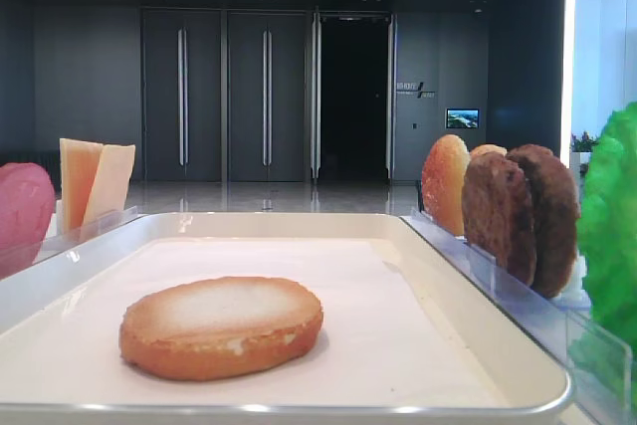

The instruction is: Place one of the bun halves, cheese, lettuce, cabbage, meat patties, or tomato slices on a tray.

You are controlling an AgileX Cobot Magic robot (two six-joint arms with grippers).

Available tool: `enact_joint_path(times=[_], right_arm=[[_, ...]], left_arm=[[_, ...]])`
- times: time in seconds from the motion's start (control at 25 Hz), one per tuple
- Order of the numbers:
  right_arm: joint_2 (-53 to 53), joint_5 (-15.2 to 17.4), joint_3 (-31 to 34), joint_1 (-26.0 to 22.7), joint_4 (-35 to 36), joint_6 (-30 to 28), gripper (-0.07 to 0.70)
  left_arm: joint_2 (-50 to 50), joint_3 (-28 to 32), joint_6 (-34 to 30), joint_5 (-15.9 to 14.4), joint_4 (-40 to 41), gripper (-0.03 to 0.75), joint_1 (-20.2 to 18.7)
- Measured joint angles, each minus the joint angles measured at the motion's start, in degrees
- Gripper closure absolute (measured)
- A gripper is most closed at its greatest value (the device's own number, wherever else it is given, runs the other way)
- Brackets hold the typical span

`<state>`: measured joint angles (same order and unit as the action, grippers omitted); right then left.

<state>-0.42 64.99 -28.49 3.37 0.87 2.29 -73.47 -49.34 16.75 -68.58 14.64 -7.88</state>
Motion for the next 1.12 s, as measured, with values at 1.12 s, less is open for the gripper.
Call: enact_joint_path(times=[1.12], right_arm=[[0.00, 0.00, 0.00, 0.00, 0.00, 0.00, 0.249]], left_arm=[[65.43, 22.19, -13.84, 6.12, -15.73, 0.219, 0.00]])
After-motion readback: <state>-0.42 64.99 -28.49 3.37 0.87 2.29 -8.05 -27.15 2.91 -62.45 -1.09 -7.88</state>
